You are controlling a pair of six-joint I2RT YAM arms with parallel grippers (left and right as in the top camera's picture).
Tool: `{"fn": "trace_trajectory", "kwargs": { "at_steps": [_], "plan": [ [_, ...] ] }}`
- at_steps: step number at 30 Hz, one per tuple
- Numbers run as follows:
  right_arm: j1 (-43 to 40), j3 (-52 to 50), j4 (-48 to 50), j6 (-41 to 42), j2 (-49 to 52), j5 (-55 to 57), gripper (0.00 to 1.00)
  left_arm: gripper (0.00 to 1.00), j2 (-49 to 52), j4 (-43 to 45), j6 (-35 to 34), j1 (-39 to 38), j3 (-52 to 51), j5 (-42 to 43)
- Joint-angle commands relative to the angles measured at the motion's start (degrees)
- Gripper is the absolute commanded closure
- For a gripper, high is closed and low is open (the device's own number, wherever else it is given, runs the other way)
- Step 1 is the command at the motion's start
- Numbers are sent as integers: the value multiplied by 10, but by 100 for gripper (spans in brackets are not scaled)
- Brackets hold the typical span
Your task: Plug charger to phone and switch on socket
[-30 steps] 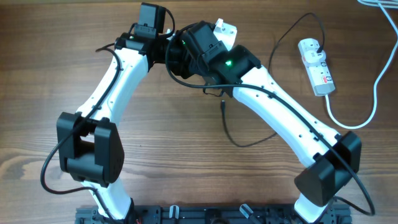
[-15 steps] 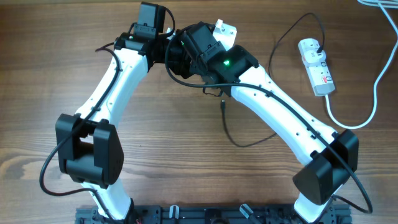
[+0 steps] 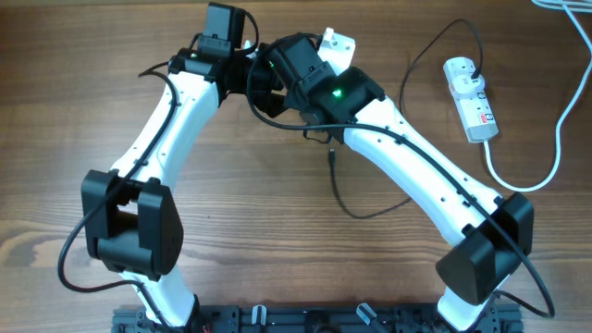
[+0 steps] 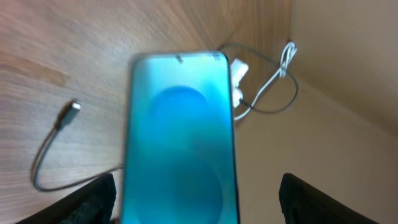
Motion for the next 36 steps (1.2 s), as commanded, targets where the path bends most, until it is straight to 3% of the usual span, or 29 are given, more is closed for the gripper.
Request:
{"fn": "trace_trajectory", "kwargs": {
  "at_steps": [1, 9, 13, 17, 21, 30, 36],
  "plan": [
    [2, 9, 3, 5, -61, 55, 96, 0, -17, 1, 2, 38, 14, -17],
    [2, 9, 24, 115, -140, 75, 96, 0, -17, -7, -3, 68, 14, 118],
    [2, 9, 24, 193, -163, 42, 96, 0, -17, -7, -50, 66, 14, 196],
    [2, 6, 19, 254, -161, -5, 96, 18, -17, -6, -95, 66, 14, 264],
    [2, -15, -8, 358, -154, -2, 96, 18, -17, -5, -97, 66, 14, 315],
    [5, -78, 10, 511, -151, -14, 96, 13, -17, -5, -117, 66, 14, 340],
    [5, -78, 49, 524, -151, -51, 96, 14, -17, -5, -137, 65, 14, 356]
  ]
}}
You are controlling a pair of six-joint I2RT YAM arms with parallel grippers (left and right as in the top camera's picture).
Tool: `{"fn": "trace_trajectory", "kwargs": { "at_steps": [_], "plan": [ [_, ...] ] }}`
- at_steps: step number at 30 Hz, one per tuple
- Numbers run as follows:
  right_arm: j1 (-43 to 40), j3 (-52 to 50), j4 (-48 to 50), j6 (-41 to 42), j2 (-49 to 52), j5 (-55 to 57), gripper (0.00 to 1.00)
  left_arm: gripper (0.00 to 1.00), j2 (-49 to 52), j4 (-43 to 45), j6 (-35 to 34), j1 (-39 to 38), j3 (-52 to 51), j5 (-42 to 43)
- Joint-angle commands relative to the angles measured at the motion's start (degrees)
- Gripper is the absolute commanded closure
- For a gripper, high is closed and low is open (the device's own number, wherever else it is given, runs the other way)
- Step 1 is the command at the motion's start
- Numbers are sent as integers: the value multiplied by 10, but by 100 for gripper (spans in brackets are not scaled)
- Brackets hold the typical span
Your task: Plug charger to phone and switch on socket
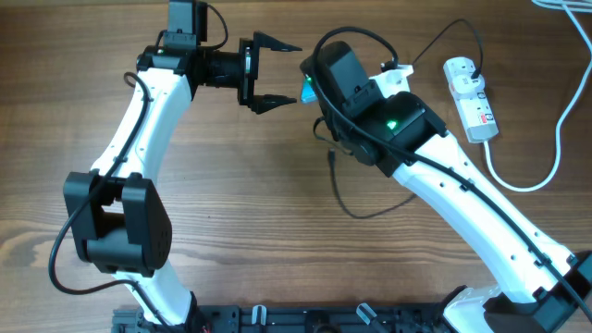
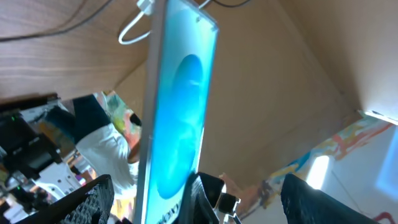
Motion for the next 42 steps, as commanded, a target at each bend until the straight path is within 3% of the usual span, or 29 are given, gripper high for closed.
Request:
{"fn": "trace_trajectory", "kwargs": {
  "at_steps": [1, 6, 15, 28, 35, 42],
  "plan": [
    [4, 3, 35, 35, 1, -30, 96, 14, -17, 0, -16, -3, 12, 23],
    [4, 3, 57, 35, 1, -41, 96, 16, -17, 0, -19, -8, 12, 23],
    [4, 3, 63, 49, 1, -89, 96, 34, -17, 0, -29, -8, 12, 15],
    [4, 3, 61, 66, 1, -108, 96, 52, -17, 0, -29, -8, 12, 1],
    [4, 3, 61, 66, 1, -122, 95, 72, -17, 0, -29, -8, 12, 1],
    [4, 3, 65, 65, 1, -150, 95, 78, -17, 0, -29, -8, 12, 1]
  ]
}}
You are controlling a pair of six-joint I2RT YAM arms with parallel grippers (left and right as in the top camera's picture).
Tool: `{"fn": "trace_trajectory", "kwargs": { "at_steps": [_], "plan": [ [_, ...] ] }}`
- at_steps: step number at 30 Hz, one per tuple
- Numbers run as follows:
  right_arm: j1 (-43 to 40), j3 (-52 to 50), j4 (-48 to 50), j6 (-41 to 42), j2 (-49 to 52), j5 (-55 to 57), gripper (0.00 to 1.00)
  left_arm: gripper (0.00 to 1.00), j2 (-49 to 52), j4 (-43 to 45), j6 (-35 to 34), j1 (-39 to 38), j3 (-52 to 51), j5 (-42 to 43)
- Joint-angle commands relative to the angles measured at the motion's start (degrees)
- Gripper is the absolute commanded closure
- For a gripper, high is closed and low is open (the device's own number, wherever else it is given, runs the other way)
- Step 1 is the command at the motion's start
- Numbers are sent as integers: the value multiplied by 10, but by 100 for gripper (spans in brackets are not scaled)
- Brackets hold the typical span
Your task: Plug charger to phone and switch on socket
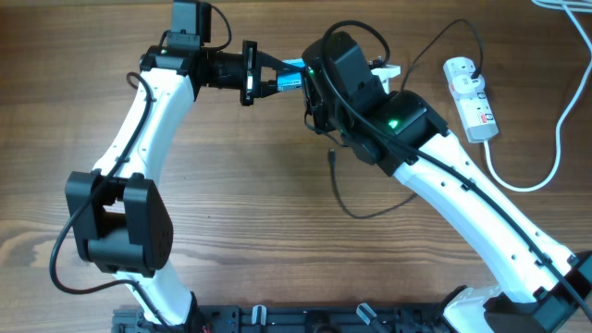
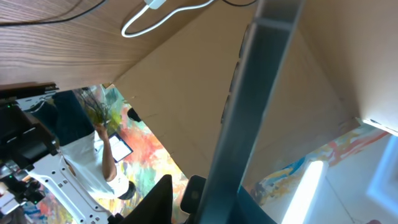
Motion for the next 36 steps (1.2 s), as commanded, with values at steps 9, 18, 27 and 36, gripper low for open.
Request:
{"fn": "trace_trajectory", "kwargs": {
  "at_steps": [9, 18, 27, 36],
  "plan": [
    [7, 3, 5, -40, 1, -61, 85, 96, -17, 4, -2, -1, 12, 5],
    [5, 3, 5, -147, -3, -54, 61, 96, -17, 4, 16, -1, 12, -21],
    [-3, 3, 3, -445, -91, 35, 18, 96, -16, 4, 113, 0, 12, -138],
    [-24, 2, -164, -678, -125, 59, 0, 96, -16, -3, 342, -1, 12, -206]
  ]
}}
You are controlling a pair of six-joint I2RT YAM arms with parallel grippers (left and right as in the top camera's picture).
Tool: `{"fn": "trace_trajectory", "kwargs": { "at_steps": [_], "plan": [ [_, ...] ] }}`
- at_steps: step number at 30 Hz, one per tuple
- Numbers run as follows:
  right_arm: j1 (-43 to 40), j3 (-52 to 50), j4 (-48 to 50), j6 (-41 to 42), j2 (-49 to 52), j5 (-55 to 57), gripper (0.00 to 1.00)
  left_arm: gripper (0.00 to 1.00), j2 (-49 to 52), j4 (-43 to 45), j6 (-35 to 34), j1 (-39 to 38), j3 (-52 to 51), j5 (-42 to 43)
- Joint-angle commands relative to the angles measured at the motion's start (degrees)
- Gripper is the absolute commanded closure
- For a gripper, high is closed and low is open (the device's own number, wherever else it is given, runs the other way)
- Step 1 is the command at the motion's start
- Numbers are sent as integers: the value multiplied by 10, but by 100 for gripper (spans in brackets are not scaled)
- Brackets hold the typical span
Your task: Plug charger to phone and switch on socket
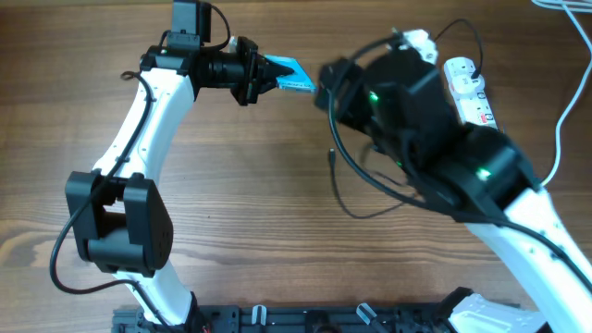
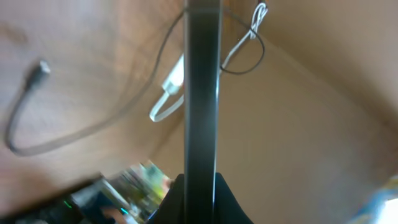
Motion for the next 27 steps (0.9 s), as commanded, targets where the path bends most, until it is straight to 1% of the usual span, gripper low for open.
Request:
{"fn": "trace_trajectory", "kwargs": {
  "at_steps": [1, 4, 7, 9, 12, 15, 16, 17, 22, 27],
  "plan": [
    [-21, -5, -81, -110, 17, 22, 1, 96, -16, -6, 184, -1, 12, -29],
    [-35, -31, -122, -116, 20, 23, 0, 96, -16, -26, 259, -2, 12, -29],
    [-47, -80, -126, -116, 20, 23, 0, 96, -16, -38, 339, -2, 12, -29],
    [-52, -114, -119, -115, 21, 23, 0, 96, -16, -45, 369, -2, 12, -29],
    [-52, -174, -85, -122, 23, -10, 0, 96, -16, -55, 372, -2, 12, -47],
    [-52, -234, 7, -236, 37, -156, 1, 96, -16, -64, 373, -2, 12, -79],
    [-52, -247, 25, -263, 47, -199, 0, 96, -16, -69, 373, -2, 12, -90],
    [-52, -251, 27, -265, 63, -219, 1, 96, -16, -74, 373, -2, 12, -97],
    [-52, -250, 12, -263, 158, -222, 0, 96, -16, -89, 384, -2, 12, -124],
    [-52, -250, 45, -263, 227, -222, 0, 96, -16, -93, 382, 3, 12, -160]
  ]
}}
